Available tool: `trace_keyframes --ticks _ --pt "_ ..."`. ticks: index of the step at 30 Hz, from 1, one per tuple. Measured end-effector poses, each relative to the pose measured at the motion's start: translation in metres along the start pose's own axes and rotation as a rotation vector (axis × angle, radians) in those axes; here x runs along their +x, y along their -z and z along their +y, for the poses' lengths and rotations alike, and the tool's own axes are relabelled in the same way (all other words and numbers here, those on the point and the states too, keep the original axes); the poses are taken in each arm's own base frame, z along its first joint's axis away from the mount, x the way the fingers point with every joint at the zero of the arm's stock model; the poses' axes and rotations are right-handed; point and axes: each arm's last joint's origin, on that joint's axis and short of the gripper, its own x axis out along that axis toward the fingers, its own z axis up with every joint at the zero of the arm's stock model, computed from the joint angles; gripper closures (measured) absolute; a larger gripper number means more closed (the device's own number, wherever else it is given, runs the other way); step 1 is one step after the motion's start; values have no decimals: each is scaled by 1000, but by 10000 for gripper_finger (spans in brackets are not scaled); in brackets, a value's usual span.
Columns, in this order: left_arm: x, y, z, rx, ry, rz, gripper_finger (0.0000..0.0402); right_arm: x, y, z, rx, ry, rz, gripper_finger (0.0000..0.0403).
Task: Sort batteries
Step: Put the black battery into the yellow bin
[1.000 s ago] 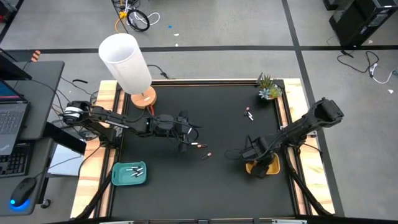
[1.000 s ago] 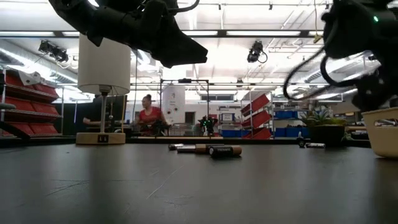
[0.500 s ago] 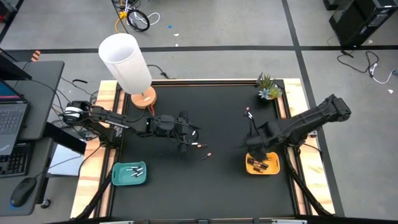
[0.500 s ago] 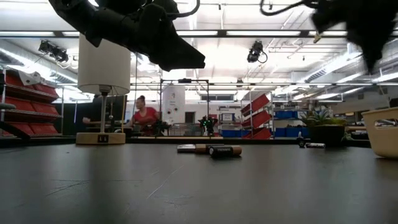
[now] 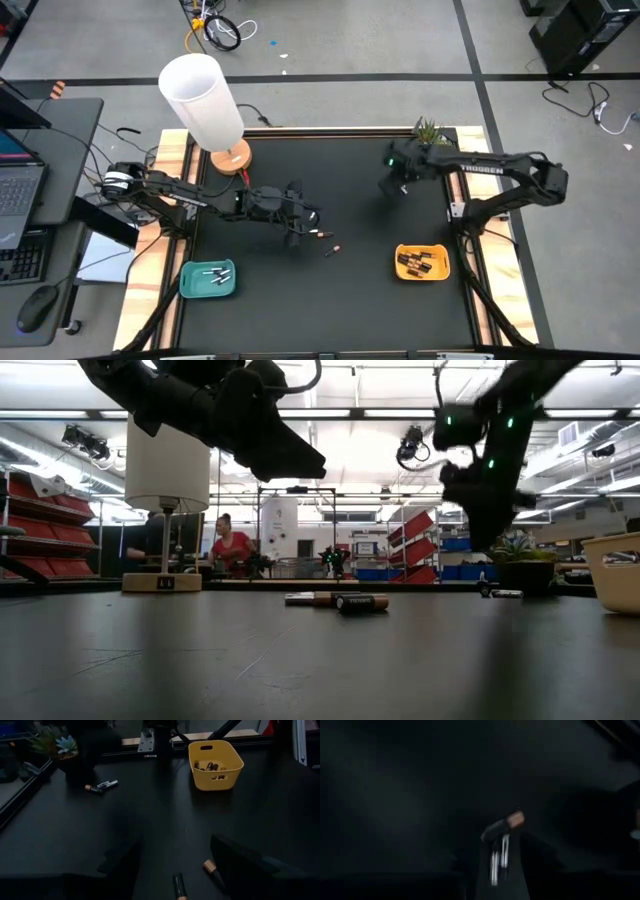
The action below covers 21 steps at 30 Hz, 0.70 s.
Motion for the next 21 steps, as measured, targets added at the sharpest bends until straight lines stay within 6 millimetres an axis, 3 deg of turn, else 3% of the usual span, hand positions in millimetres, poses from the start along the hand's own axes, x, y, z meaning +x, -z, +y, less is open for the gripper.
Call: trace_keyframes --ticks 3,6,21 --pt "0 0 0 3 0 3 149 14 -5 -20 112 -7 -9 262" --pt "0 1 0 7 1 6 149 20 -8 -29 186 -26 -40 248" --pt "0 3 -3 25 -3 35 149 63 -3 -17 317 51 83 230"
